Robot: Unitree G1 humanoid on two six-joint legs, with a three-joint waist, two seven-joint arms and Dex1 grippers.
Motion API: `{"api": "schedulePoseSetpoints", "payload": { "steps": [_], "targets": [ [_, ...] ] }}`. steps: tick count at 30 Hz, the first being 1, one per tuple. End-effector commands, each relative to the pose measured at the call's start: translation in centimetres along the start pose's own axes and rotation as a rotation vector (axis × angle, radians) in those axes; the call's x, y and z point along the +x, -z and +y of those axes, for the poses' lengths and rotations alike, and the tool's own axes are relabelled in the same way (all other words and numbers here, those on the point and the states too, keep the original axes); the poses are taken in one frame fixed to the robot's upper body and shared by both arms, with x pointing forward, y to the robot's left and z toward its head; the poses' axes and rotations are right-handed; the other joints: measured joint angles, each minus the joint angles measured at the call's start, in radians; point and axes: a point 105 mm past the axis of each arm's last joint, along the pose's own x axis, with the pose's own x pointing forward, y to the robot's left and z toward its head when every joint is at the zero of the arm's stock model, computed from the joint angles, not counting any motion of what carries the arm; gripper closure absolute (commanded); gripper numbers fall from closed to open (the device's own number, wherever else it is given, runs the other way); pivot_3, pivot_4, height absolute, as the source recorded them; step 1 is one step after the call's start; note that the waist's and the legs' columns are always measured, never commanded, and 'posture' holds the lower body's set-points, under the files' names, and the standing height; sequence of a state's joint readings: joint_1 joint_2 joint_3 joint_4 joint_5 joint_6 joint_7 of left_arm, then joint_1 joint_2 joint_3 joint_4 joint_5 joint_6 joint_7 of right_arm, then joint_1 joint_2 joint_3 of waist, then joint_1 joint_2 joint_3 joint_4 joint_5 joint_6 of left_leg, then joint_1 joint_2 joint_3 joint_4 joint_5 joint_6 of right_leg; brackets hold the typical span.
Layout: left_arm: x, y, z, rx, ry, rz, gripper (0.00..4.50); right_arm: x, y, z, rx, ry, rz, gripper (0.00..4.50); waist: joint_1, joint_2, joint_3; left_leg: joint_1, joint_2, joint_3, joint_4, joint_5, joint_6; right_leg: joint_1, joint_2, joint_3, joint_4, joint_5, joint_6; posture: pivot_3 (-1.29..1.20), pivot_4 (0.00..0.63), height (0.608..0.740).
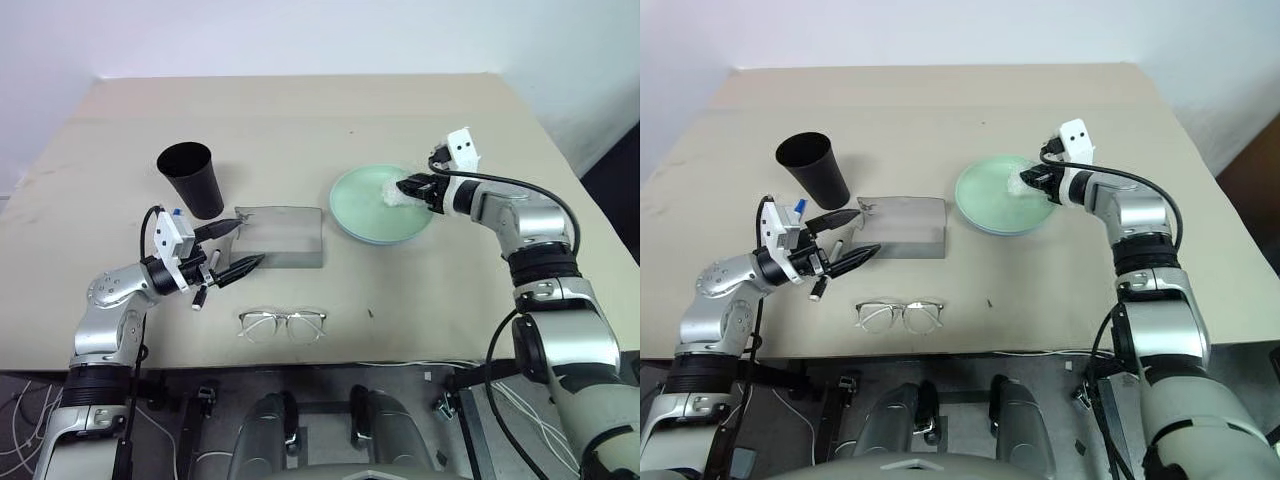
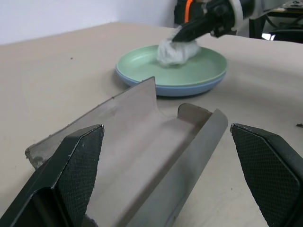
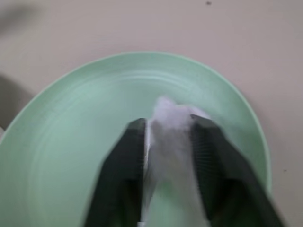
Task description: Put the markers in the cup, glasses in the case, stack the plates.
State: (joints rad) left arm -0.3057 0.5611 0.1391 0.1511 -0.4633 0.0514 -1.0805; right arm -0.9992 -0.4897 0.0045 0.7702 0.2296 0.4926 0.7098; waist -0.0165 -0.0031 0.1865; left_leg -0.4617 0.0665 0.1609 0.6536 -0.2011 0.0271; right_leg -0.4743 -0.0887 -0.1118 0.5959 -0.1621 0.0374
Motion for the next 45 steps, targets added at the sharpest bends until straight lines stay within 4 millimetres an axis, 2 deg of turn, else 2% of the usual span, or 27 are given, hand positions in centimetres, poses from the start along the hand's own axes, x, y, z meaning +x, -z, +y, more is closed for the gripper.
{"api": "schedulePoseSetpoints", "payload": {
  "steps": [1,4,6,9,11,13,15,18,25,29,33,45],
  "targets": [
    [-0.7,-1.3,0.3,0.037,-0.017,-0.020,0.00,-0.2,-3.4,0.1,-0.076,0.001,-0.088,1.73,-0.001,0.000,0.000,0.000,0.000,0.000,0.000,0.000,-0.001,0.000,0.000,0.000,0.001,0.000,0.000,0.00,0.150,0.740],
    [-1.1,-1.4,0.4,0.039,-0.029,-0.015,0.00,-0.5,-4.5,0.3,-0.076,-0.018,-0.101,0.65,-0.003,0.000,0.000,0.001,0.001,-0.001,0.000,0.000,-0.004,0.000,0.001,0.000,0.002,0.000,-0.001,0.00,0.150,0.740],
    [-1.5,-1.4,0.5,0.041,-0.042,-0.008,0.00,-1.1,-6.0,1.7,-0.063,-0.105,-0.125,0.02,-0.004,0.000,0.000,0.001,0.002,-0.001,0.000,0.000,-0.004,0.000,0.001,0.000,0.002,-0.001,-0.004,0.00,0.150,0.740],
    [-2.1,-1.5,0.7,0.038,-0.057,-0.002,0.00,-1.6,-7.1,4.6,-0.102,-0.238,-0.145,0.02,-0.004,0.000,0.000,0.001,0.003,-0.001,0.000,0.000,-0.004,-0.002,0.000,0.000,0.002,-0.001,-0.005,0.00,0.150,0.740],
    [-2.5,-1.5,0.7,0.033,-0.066,0.004,0.00,-1.7,-6.8,6.8,-0.117,-0.337,-0.114,0.02,-0.003,0.000,0.000,0.001,0.003,-0.001,0.000,0.000,-0.004,-0.002,0.001,0.000,0.003,-0.001,-0.005,0.00,0.150,0.740],
    [-3.1,-1.5,0.8,0.029,-0.079,0.013,0.00,-2.3,-6.0,10.3,-0.127,-0.506,-0.070,0.02,-0.002,0.000,0.000,0.001,0.004,-0.001,0.000,0.000,-0.004,-0.002,0.000,0.000,0.003,-0.001,-0.005,0.00,0.150,0.740],
    [-3.6,-1.1,0.8,0.021,-0.087,0.033,0.00,-2.7,-4.9,12.8,-0.146,-0.625,-0.022,0.02,-0.001,0.000,0.000,0.001,0.004,-0.001,0.000,0.000,-0.004,-0.002,0.000,0.000,0.002,-0.001,-0.005,0.00,0.150,0.740],
    [-4.5,-0.7,0.7,0.012,-0.082,0.064,0.00,-2.8,-3.5,15.2,-0.140,-0.735,0.070,0.02,-0.001,0.000,0.000,0.001,0.004,-0.001,0.000,0.000,-0.004,-0.002,0.000,0.000,0.002,-0.001,-0.005,0.00,0.150,0.740],
    [-5.9,0.0,1.1,-0.003,-0.080,0.112,0.00,-3.5,-1.7,20.6,-0.118,-0.995,0.259,0.02,0.000,0.000,0.000,0.000,0.004,-0.001,-0.001,0.000,-0.005,-0.003,-0.001,0.000,0.000,0.001,-0.009,0.00,0.150,0.740],
    [-5.9,0.0,1.5,-0.006,-0.085,0.106,0.00,-2.7,-0.2,22.0,-0.143,-1.029,0.368,0.02,0.000,0.000,0.000,0.000,0.004,-0.001,-0.002,0.000,-0.005,-0.004,0.000,0.000,0.000,0.001,-0.009,0.00,0.150,0.740],
    [-5.8,0.1,1.1,-0.025,-0.067,0.094,0.00,-2.1,0.3,23.4,-0.133,-1.087,0.449,0.02,0.000,0.000,0.000,0.000,0.004,0.000,-0.002,0.000,-0.005,-0.005,0.000,0.000,0.000,0.001,-0.010,0.00,0.150,0.740],
    [-6.4,0.2,-0.7,0.032,0.012,0.090,0.00,-0.9,2.4,25.2,-0.165,-1.159,0.593,0.02,-0.002,-0.001,-0.001,-0.001,0.004,0.002,-0.002,0.000,-0.005,-0.007,-0.001,0.000,0.000,0.001,-0.010,0.00,0.150,0.740]
  ]
}}
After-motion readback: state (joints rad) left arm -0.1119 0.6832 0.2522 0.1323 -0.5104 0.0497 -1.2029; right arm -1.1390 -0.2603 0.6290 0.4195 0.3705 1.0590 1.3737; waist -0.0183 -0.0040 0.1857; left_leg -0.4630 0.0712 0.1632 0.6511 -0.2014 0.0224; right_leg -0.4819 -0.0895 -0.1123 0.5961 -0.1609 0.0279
